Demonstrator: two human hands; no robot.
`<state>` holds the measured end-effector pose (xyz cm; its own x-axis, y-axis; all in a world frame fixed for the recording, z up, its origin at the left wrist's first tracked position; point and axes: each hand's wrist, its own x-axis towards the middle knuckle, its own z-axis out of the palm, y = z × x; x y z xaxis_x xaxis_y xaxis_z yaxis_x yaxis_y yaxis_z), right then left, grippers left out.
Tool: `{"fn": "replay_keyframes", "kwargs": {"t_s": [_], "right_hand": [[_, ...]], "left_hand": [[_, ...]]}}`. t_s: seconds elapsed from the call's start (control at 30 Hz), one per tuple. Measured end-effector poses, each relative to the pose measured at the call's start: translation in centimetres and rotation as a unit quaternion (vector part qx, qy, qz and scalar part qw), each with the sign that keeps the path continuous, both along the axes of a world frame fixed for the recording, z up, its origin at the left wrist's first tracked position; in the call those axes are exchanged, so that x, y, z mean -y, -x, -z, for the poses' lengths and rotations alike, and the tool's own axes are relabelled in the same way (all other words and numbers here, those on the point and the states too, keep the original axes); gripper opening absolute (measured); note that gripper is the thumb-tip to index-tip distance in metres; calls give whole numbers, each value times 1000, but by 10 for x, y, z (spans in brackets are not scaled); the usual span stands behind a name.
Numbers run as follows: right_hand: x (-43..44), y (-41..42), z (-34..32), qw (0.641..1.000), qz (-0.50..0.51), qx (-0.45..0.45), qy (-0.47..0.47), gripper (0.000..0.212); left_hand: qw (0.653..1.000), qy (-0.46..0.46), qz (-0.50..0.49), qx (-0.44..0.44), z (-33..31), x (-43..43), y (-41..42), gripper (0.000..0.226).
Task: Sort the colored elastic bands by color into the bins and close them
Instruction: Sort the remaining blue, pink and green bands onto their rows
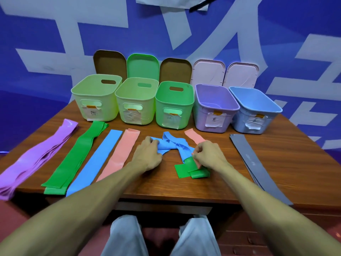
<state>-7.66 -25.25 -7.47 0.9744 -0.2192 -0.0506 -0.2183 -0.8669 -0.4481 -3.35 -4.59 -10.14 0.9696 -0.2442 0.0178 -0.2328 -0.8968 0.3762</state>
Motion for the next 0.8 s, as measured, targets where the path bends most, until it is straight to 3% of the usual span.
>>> {"fn": "replay_keyframes", "kwargs": {"t_s": [0.1,0.17,0.33,0.43,0.5,0.6,0.8], "right_hand": [[5,3,-34,997,7,83,-6,10],[6,3,-64,988,3,154,-16,8],[5,6,-135,945,-44,308,-98,7],[-1,9,-171,909,-76,377,-165,14],[-5,11,-190,881,-81,410,-221,18],[-11,11,-209,850,-79,429,-295,14],[-35,4,-223,822,-41,408,-396,15]], "left_hand": [[995,87,15,53,-19,12,5,48],[979,195,64,1,-40,26,6,57],[892,394,173,-135,-96,64,14,85],[846,485,190,-111,-125,80,12,66],[843,501,179,-75,-141,81,13,38],[848,488,195,-69,-153,71,19,17],[877,415,213,-116,-144,33,31,9]]}}
